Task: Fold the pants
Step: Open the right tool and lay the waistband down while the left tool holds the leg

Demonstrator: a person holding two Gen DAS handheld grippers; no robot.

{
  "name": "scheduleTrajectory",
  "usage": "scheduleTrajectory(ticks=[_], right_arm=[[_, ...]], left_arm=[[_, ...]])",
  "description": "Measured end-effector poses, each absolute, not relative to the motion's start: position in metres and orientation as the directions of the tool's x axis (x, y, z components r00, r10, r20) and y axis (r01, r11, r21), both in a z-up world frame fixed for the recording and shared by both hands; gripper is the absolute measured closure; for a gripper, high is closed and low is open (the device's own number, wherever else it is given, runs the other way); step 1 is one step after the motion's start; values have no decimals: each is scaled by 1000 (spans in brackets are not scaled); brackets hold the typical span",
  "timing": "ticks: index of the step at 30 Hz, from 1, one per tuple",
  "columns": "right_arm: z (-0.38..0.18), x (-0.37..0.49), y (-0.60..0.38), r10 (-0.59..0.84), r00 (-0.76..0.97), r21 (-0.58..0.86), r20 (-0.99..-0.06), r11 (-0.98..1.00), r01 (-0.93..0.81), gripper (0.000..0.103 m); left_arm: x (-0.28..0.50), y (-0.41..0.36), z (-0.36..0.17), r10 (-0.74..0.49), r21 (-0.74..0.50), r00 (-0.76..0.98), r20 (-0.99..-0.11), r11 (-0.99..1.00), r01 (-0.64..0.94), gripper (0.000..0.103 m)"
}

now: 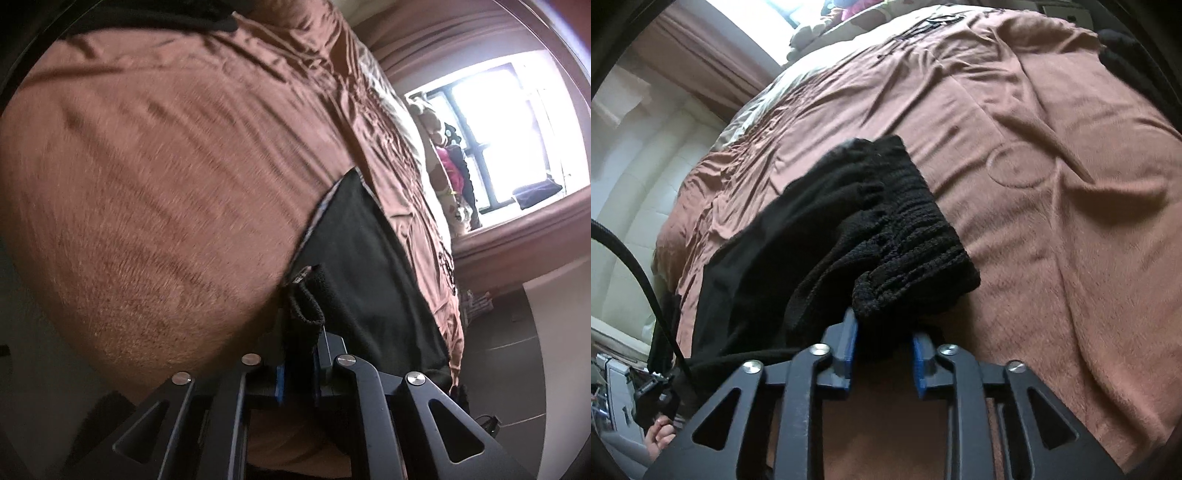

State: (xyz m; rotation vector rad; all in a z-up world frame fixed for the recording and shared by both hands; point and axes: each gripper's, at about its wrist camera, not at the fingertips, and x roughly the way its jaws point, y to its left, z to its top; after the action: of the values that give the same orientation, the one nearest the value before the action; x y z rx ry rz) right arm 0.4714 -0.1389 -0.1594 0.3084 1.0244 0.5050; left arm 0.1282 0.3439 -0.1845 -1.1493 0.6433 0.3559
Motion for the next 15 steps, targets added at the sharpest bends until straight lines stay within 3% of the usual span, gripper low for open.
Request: scheduleTrajectory(ticks=[2, 4, 6, 8, 11, 15], right_arm=[[-156, 466, -143, 513, 431, 449, -742, 858, -249, 61], [-151, 457, -147, 507, 435, 443, -744, 862, -247, 61], [-142, 446, -153, 502, 443, 439, -743, 865, -244, 61], [-127, 434, -159, 495, 459, 430, -738, 869, -246, 61], [-103, 415, -166, 497, 481, 418, -722, 868, -270, 61], [-61, 386, -161, 501, 511, 382, -698, 865, -326, 61]], left_arm=[[124, 343, -188, -76, -738, 774, -628, 374, -562, 91], [120, 343, -191, -93, -753, 784, -614, 366, -547, 90], [115, 342, -191, -98, -762, 790, -605, 360, -539, 83], [109, 342, -191, -98, -781, 808, -581, 346, -520, 66], [101, 339, -188, -90, -802, 834, -544, 347, -486, 56], [97, 334, -190, -112, -824, 851, -513, 341, -452, 54]])
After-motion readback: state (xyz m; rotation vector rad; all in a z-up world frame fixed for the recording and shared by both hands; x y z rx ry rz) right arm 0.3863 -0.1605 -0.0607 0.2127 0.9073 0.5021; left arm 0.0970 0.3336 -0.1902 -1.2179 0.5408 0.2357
